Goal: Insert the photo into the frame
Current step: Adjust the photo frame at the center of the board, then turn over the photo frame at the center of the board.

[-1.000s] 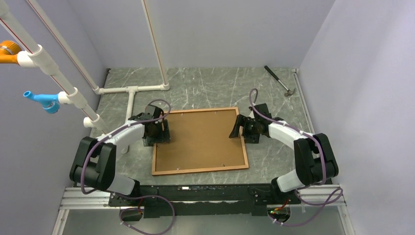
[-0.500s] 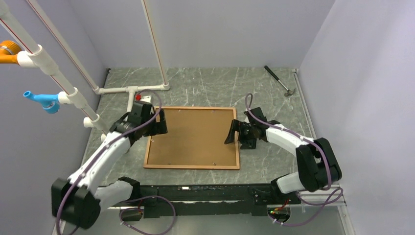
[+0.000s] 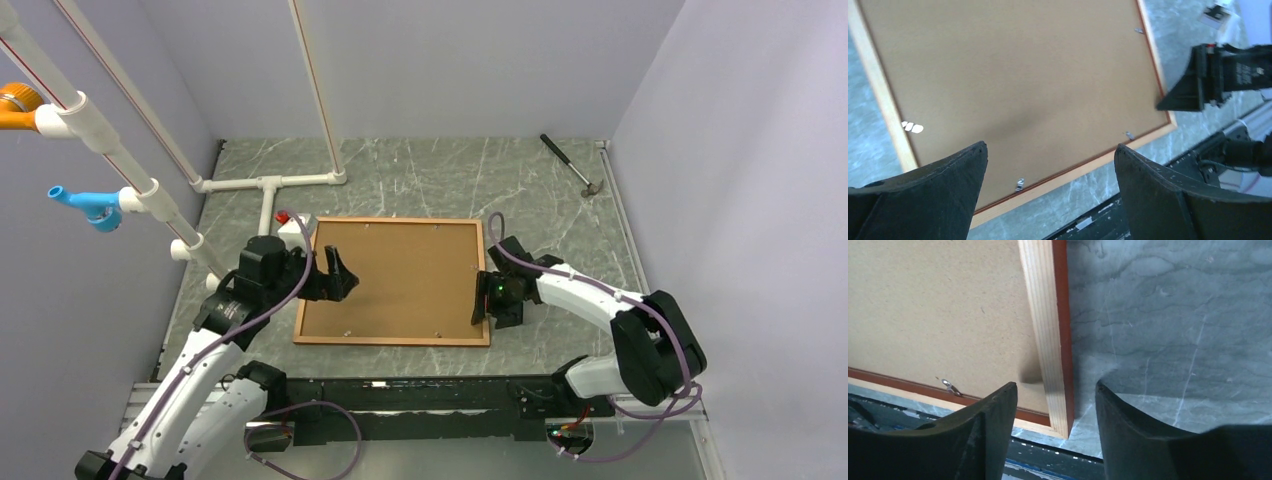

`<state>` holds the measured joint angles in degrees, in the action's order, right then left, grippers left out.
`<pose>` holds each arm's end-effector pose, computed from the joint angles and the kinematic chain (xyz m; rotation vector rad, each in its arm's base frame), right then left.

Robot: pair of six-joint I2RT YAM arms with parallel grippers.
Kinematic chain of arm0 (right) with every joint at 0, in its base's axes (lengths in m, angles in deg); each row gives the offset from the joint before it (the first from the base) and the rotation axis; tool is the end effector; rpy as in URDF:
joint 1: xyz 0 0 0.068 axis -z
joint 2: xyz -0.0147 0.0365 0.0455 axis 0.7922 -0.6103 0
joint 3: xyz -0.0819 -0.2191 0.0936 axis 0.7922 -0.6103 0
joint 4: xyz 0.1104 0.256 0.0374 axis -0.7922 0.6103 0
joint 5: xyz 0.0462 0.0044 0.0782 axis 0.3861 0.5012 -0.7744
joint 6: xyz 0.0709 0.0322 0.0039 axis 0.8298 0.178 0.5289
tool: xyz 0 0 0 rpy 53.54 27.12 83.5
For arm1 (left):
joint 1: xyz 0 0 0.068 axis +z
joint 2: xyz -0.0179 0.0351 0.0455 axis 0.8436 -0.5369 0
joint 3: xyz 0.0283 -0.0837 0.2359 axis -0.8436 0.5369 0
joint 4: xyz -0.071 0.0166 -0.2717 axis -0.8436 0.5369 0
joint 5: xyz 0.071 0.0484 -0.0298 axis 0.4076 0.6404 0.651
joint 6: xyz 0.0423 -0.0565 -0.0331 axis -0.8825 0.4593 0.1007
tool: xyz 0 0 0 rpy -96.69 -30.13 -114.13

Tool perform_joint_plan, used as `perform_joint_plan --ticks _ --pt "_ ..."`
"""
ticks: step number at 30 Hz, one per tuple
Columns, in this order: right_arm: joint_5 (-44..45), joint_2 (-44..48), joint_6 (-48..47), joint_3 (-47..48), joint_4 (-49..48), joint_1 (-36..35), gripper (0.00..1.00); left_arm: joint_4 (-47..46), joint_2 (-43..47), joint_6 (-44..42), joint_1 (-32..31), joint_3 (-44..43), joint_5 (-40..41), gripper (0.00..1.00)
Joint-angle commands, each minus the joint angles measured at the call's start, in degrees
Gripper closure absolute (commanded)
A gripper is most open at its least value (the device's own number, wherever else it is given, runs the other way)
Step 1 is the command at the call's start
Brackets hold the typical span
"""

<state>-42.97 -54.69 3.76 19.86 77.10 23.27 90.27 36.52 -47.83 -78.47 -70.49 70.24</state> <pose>0.2146 0.1324 0.0931 0.1678 2.9419 0.4545 0.1997 -0.0913 0.2515 0.0819 2.2020 -0.6700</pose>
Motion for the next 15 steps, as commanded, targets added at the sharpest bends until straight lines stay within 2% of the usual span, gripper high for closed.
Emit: perform_joint_plan --ticks 1,3,7,15 --pt "2.84 -1.43 2.78 -0.90 0.33 -1.44 0.47 -4.59 0.79 -3.76 -2.80 -0.70 -6.73 0.01" --pt "2.88 -2.25 2.98 -1.04 -0.36 -1.80 0.62 -5.26 0.37 -4.98 -5.05 -1.10 -6.88 0.01" --pt "2.82 -2.91 2.42 0.16 -0.43 -2.02 0.98 -5.29 -1.80 -7.25 -11.30 -3.01 -3.89 0.01" --pt "2.61 -1.21 -0.08 9.12 5.76 -1.85 1.00 -4.58 -10.37 -12.57 -23.75 -7.38 1.67 0.01"
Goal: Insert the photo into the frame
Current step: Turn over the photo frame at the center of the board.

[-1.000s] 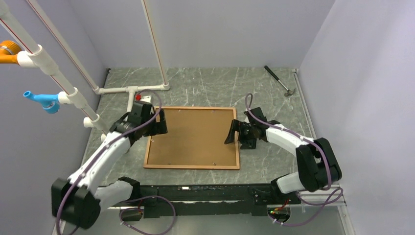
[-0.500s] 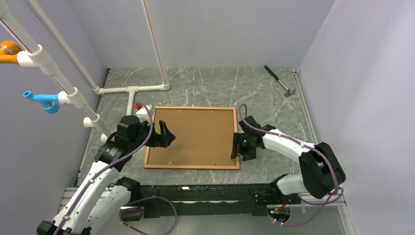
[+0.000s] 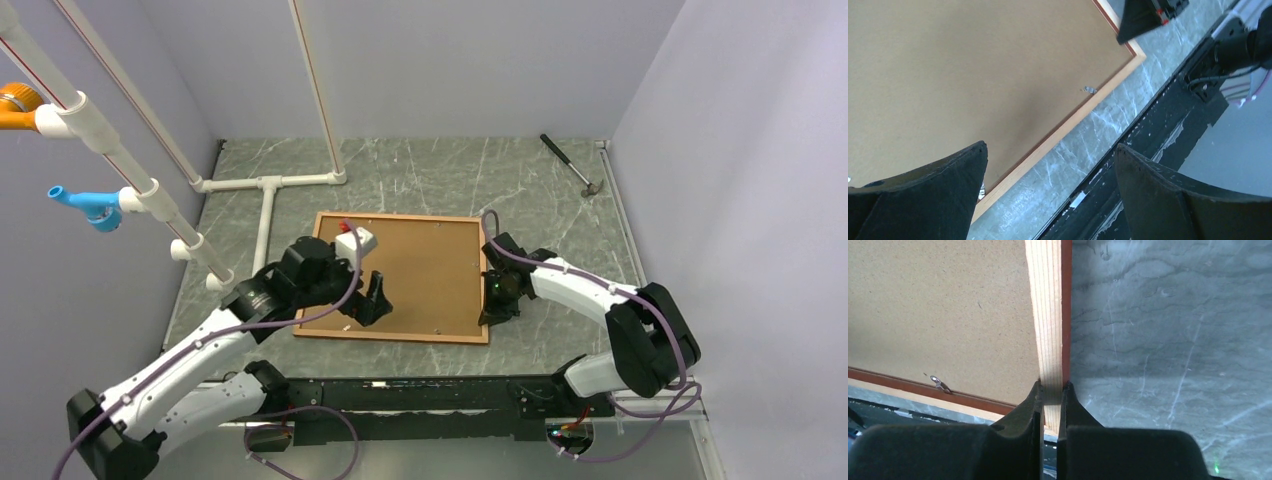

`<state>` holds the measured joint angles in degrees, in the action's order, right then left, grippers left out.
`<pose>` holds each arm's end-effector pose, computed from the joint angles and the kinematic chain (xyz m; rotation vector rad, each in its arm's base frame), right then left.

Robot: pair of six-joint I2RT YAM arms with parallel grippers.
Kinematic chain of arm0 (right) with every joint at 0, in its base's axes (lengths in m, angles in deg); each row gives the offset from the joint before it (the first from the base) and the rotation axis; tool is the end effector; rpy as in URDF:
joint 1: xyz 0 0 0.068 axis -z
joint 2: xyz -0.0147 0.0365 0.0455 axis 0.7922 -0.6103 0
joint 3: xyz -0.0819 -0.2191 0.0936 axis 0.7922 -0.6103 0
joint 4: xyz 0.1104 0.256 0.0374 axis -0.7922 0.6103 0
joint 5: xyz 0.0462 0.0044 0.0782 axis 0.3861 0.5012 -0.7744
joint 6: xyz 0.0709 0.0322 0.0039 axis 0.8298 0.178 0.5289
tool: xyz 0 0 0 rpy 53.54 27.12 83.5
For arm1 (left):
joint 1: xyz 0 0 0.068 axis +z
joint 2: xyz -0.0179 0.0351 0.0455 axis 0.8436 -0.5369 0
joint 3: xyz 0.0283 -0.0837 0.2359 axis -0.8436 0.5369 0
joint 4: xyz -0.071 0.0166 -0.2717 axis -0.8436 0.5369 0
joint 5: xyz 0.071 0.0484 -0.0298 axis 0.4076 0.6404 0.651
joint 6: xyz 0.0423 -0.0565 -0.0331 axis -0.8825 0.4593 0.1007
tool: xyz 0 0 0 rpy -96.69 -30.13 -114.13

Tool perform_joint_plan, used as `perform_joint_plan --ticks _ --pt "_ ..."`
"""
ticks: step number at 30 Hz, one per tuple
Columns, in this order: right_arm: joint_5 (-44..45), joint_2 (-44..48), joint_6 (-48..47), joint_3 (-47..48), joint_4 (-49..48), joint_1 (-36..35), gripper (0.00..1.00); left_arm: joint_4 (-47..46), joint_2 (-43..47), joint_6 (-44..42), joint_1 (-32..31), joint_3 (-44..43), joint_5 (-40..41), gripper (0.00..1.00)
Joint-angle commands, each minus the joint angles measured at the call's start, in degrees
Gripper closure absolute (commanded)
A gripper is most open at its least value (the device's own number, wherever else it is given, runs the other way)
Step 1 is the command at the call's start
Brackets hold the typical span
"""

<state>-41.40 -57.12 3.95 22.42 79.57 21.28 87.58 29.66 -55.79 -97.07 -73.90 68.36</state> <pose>0.2150 0.1407 0.0938 0.1336 2.9764 0.3952 0.1754 -0.1656 0.2550 0.6151 2.1636 -0.8019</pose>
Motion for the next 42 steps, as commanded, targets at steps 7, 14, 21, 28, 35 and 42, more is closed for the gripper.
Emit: perform_joint_plan --ticks 7,14,21,28,35,42 --pt "-2.45 3.42 -1.76 14.58 9.75 1.22 1.00 0.01 -12.20 -9.10 -18.14 -7.04 18.62 0.01" --pt "-7.09 4.69 -2.84 20.48 14.01 2.45 1.00 -0.93 -14.55 -10.28 -28.65 -7.34 35.33 0.01" --pt "-10.42 5.91 -3.28 26.00 17.83 2.82 1.00 -1.89 -15.59 -12.98 -35.47 -6.55 45.14 0.01" --pt "-12.50 6.19 -4.09 29.32 20.51 2.92 1.00 0.29 -21.79 -13.01 -40.41 -8.87 57.99 0.06" --pt "-15.60 7.49 -3.79 31.21 21.64 2.97 1.00 2.00 -28.14 -12.18 -41.35 -10.60 66.35 0.16" --pt "-15.69 8.06 -3.74 31.64 22.17 3.03 1.00 3.11 -29.99 -14.54 -42.37 -12.27 71.63 0.34"
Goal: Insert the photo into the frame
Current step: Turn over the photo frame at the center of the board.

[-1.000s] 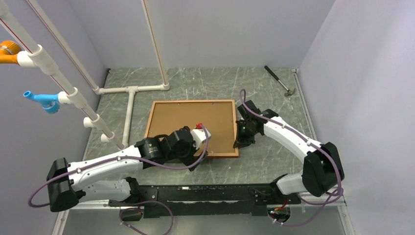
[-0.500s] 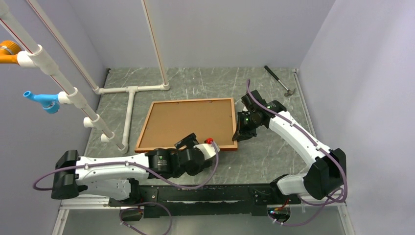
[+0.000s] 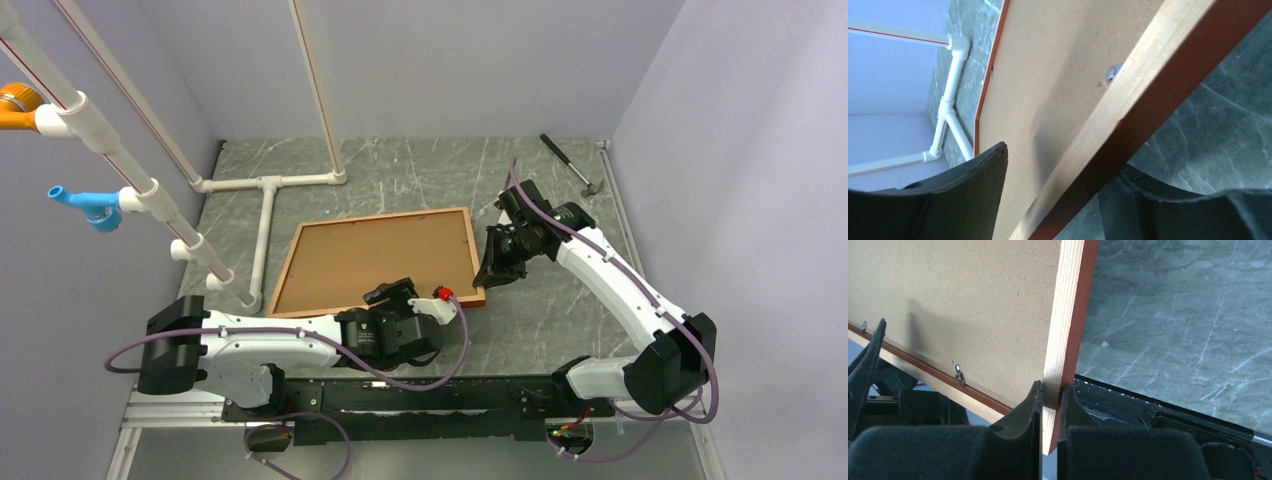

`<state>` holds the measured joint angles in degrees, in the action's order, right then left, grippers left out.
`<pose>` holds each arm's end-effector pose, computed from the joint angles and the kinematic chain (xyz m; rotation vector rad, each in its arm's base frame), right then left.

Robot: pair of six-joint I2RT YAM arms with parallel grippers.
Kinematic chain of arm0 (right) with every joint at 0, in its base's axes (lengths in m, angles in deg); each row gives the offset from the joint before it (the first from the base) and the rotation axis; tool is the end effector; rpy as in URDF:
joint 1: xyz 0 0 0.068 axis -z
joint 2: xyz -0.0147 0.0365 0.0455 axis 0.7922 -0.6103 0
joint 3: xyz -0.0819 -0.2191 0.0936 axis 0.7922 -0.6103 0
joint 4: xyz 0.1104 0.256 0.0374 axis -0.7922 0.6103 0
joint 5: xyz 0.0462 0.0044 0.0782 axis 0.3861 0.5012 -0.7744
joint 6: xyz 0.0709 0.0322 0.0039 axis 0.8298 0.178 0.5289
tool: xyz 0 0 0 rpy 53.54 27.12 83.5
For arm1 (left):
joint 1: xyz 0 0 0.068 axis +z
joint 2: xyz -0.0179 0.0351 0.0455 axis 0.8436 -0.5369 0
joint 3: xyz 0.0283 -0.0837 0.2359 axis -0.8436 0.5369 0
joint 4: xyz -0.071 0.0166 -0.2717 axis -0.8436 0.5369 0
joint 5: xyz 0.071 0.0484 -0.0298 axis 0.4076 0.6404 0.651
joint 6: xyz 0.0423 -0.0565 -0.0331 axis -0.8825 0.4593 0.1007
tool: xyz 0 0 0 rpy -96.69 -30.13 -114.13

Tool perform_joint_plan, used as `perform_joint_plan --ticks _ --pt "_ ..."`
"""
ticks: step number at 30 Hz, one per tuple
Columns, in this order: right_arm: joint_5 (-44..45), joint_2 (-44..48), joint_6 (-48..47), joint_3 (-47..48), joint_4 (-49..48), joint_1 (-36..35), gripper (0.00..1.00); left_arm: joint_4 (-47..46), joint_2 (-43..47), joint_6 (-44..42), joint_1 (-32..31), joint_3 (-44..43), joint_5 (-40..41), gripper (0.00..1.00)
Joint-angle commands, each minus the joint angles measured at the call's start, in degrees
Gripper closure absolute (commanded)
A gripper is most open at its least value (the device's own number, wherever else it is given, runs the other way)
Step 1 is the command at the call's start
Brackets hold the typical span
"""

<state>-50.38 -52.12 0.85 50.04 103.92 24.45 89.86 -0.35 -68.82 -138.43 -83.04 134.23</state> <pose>0.2402 0.1496 0.2485 0.0685 2.8715 0.6747 0.0986 -0.2839 0.1952 1.0968 1.8277 0.3456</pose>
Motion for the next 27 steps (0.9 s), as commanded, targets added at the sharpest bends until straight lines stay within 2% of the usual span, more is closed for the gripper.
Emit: perform_joint_plan --ticks 1,3,6,8,9,13,18,20,22,27 --pt "-6.52 3.03 -0.66 3.91 -2.18 -0.14 1.00 1.01 0.12 -1.63 -1.12 -3.37 5.85 0.37" --pt "-6.46 2.94 -0.72 3.64 -2.34 -0.10 1.00 1.41 0.45 -1.65 -1.48 -3.61 5.87 0.48" --pt "-6.52 2.93 -0.73 3.43 -2.58 -0.16 1.00 2.34 0.92 -1.65 -1.71 -4.00 5.30 0.59" --pt "-6.53 3.01 -0.73 3.53 -3.04 -0.04 1.00 2.47 1.44 -1.65 -1.86 -4.17 4.76 0.73" --pt "-6.93 3.28 -0.81 3.68 -3.43 -0.01 1.00 2.47 1.72 -1.65 -1.82 -4.23 4.53 0.77" --pt "-7.22 4.53 -0.48 4.70 -5.67 0.77 0.73 2.86 2.74 -3.65 -1.95 -4.99 3.71 0.99" --pt "-6.57 6.12 -2.35 7.32 -7.79 2.35 0.36 3.86 4.36 -3.41 -1.88 -6.19 2.95 1.00" --pt "-5.53 6.75 -3.88 8.70 -8.20 2.90 0.16 4.45 5.23 -3.25 -1.84 -6.58 2.74 1.00" --pt "-4.75 7.62 -5.49 10.03 -9.19 3.56 0.02 4.92 6.12 -3.05 -1.90 -6.95 2.56 1.00" --pt "-6.59 10.36 -10.68 11.63 -15.11 4.76 0.00 6.36 8.97 -2.75 -1.85 -7.99 1.79 1.00"
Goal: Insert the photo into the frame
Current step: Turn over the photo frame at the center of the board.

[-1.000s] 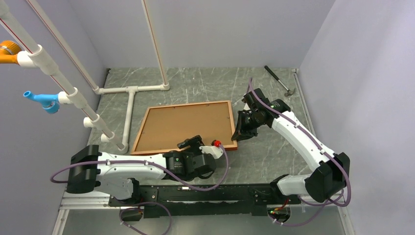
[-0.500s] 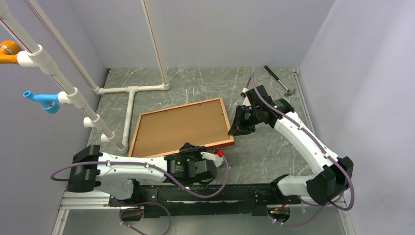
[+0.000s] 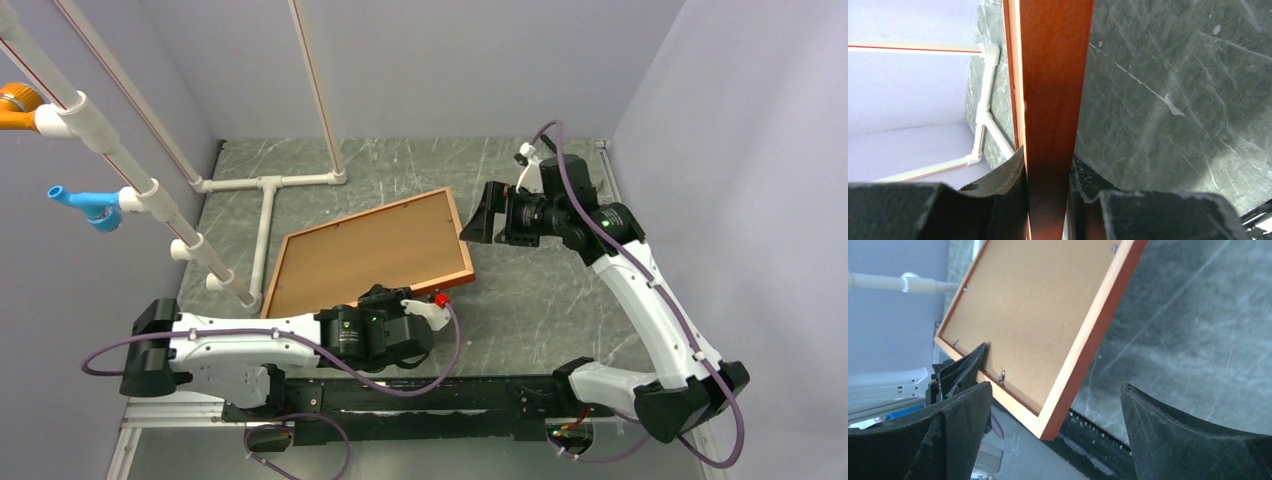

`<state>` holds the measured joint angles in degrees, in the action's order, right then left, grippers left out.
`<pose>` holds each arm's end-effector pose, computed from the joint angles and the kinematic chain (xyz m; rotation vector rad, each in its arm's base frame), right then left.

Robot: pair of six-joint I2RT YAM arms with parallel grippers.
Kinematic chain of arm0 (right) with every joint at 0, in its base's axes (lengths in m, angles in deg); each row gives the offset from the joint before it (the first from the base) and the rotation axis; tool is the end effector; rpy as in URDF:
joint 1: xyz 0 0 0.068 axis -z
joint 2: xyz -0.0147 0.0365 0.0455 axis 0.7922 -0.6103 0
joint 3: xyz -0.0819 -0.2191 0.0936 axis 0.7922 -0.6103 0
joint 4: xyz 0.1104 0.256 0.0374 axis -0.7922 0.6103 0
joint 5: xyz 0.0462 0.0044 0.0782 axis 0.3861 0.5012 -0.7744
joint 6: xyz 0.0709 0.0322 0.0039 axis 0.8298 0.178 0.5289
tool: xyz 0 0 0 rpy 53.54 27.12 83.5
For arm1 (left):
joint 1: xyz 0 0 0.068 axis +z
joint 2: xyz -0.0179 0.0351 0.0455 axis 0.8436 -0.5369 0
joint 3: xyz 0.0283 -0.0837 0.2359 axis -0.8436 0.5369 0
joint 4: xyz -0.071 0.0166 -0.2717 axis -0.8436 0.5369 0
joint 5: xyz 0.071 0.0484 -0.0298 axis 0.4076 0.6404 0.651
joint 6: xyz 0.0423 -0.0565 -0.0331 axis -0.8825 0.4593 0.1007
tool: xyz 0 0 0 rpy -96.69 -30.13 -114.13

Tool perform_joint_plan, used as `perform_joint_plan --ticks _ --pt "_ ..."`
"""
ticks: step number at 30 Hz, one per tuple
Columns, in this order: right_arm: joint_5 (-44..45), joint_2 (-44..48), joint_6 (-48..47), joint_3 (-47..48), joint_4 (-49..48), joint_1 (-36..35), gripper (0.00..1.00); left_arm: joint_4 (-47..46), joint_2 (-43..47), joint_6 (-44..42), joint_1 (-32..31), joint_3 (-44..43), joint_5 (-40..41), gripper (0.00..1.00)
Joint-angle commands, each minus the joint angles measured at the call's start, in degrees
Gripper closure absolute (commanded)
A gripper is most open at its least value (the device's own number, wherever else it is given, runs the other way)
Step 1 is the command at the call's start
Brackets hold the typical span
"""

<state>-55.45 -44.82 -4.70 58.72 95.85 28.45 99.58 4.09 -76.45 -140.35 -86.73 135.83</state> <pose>0.2460 0.1367 0.3467 -0.1075 2.4231 0.8935 0.0881 -0.2711 0.2281 1.2505 1.7291 0.4519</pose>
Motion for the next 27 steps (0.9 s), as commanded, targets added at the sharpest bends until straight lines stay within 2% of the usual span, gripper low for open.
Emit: perform_joint_plan --ticks 1,5,8,12,15,19,23,27 --pt "-2.28 3.48 -6.60 2.92 -8.58 0.90 0.00 -3.21 5.26 4.89 0.05 -4.43 -0.21 1.00" --pt "-5.00 7.37 -11.58 0.80 -17.68 1.00 0.00 -1.92 8.47 6.95 0.06 -5.23 -2.77 1.00" --pt "-6.52 14.13 -14.03 -5.93 -33.20 0.96 0.00 -2.18 11.27 6.76 0.03 -5.33 -4.54 1.00" --pt "-13.09 23.91 -21.94 -18.36 -54.42 1.00 0.02 -2.18 13.80 6.38 0.06 -5.68 -4.99 1.00" --pt "-17.37 29.55 -31.68 -24.49 -61.86 1.01 0.01 -1.28 14.64 6.55 0.11 -6.79 -5.85 1.00" --pt "-28.23 32.68 -48.85 -27.53 -59.67 0.96 0.01 -0.74 15.64 6.56 0.05 -7.62 -7.00 1.00" --pt "-39.71 30.21 -66.35 -25.02 -46.01 0.98 0.01 -0.93 17.22 6.11 0.04 -7.84 -8.57 1.00" --pt "-44.80 25.46 -80.18 -21.98 -34.08 0.89 0.04 -0.89 18.58 6.11 0.10 -8.21 -9.77 1.00"
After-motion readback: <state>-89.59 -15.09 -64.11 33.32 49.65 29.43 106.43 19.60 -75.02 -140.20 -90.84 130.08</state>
